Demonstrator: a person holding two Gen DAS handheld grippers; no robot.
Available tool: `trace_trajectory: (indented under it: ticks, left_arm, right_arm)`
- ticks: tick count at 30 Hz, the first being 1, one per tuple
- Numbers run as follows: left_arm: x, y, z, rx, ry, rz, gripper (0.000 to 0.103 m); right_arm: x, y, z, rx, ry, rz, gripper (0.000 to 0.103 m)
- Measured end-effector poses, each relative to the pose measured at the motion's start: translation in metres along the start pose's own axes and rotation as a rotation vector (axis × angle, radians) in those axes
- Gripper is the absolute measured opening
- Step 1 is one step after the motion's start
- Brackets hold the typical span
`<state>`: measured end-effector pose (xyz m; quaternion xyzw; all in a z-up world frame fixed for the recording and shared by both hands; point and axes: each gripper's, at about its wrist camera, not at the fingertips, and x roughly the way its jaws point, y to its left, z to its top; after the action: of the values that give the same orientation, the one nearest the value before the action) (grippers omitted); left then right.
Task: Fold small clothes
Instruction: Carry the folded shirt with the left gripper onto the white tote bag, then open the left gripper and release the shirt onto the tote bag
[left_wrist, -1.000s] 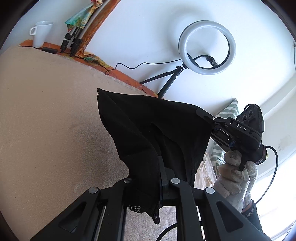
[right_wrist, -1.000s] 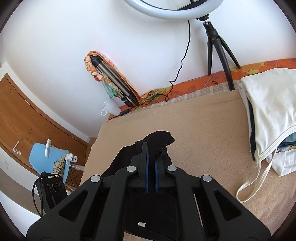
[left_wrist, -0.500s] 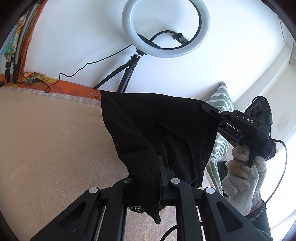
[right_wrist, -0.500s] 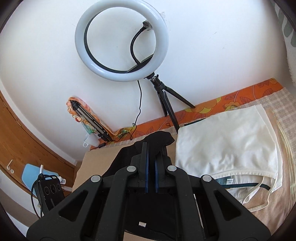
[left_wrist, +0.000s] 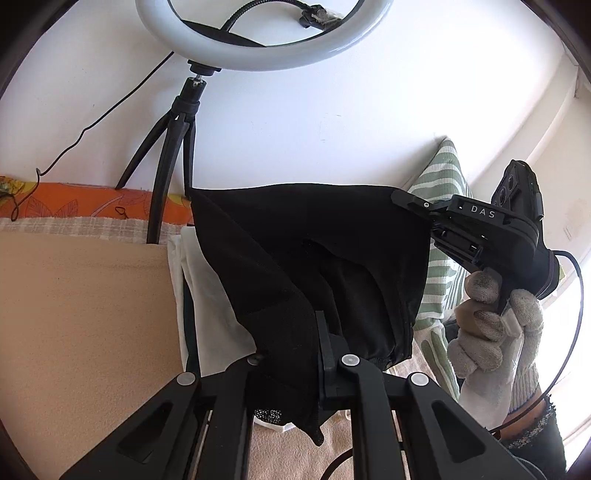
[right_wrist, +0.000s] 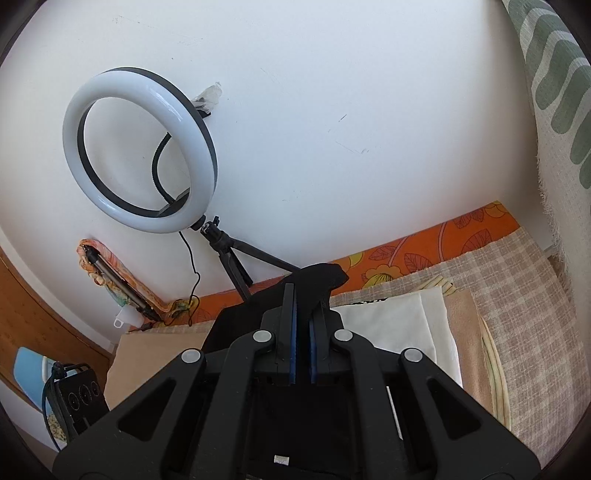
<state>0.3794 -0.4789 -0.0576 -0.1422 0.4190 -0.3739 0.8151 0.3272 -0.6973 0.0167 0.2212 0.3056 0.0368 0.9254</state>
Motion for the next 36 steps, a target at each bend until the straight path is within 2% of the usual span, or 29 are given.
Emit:
trace_trajectory:
  ticks: [3,4,5,6,7,8,9,11,15,19,21,24,36]
  left_arm:
    - [0.018,0.002,-0.007,-0.002,0.047,0.001,0.007]
    - [0.021,0.003,-0.011,0.002,0.067,0.010,0.013]
    - [0.023,0.003,-0.013,0.013,0.081,0.022,0.022]
    - [0.022,0.001,-0.016,0.030,0.093,0.034,0.040]
    - [0.021,-0.001,-0.018,0.052,0.104,0.056,0.050]
    - [0.019,-0.004,-0.020,0.078,0.108,0.080,0.053]
    - [0.017,-0.006,-0.021,0.107,0.109,0.100,0.058]
    - [0.010,-0.011,-0.022,0.150,0.095,0.150,0.070]
    - [-0.007,-0.014,-0.021,0.175,0.055,0.185,0.088]
    - [-0.018,-0.021,-0.026,0.220,0.036,0.217,0.090]
    - [-0.024,-0.025,-0.030,0.232,0.036,0.218,0.092]
    - [-0.033,-0.033,-0.034,0.240,0.025,0.228,0.093]
    - [-0.091,-0.066,-0.061,0.306,-0.042,0.214,0.100]
  right_arm:
    - [0.013,-0.020,0.002,0.009,0.006,-0.059,0.006]
    - [0.017,-0.026,0.003,0.004,0.008,-0.087,0.006]
    - [0.020,-0.030,0.002,-0.005,0.015,-0.108,0.008]
    - [0.023,-0.033,0.001,-0.019,0.015,-0.143,0.009]
    - [0.024,-0.035,0.000,-0.037,0.009,-0.177,0.013]
    - [0.025,-0.035,-0.001,-0.056,0.003,-0.199,0.025]
    - [0.025,-0.035,-0.003,-0.066,-0.004,-0.211,0.044]
    - [0.021,-0.035,-0.006,-0.068,-0.022,-0.211,0.061]
    - [0.013,-0.031,-0.011,-0.073,-0.020,-0.205,0.061]
    - [-0.003,-0.022,-0.017,-0.083,-0.034,-0.205,0.066]
    - [-0.011,-0.014,-0.022,-0.098,-0.041,-0.210,0.073]
    - [-0.025,-0.006,-0.028,-0.112,-0.050,-0.225,0.075]
    - [-0.087,0.040,-0.055,-0.147,-0.112,-0.271,0.096]
